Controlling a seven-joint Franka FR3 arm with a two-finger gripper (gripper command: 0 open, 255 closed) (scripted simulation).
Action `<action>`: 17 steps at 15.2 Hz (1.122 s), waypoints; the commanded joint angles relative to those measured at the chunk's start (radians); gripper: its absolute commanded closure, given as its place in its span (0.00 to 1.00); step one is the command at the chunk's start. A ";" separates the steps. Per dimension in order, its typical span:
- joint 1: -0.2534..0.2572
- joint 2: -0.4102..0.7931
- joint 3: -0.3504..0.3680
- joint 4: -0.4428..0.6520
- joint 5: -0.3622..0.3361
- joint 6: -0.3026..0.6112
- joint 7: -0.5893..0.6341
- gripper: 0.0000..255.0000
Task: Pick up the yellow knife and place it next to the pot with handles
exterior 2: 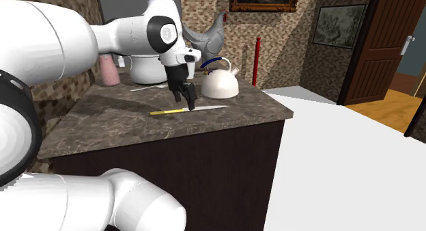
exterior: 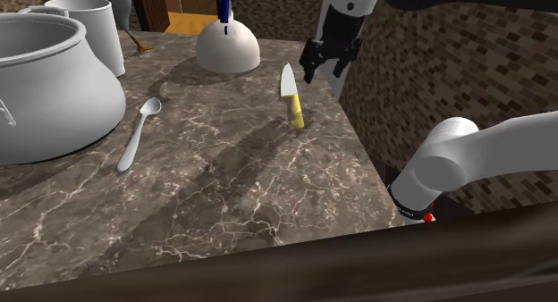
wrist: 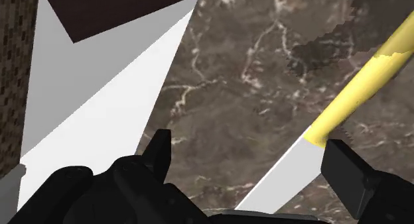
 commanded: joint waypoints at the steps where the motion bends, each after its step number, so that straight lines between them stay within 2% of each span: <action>1: -0.026 0.027 0.070 0.017 0.041 0.033 0.152 0.00; 4: -0.074 0.077 0.164 0.067 0.081 0.068 0.347 0.00; 11: -0.073 0.086 0.183 -0.018 0.091 0.163 0.344 0.00; 17: -0.073 0.088 0.184 -0.025 0.092 0.172 0.344 0.00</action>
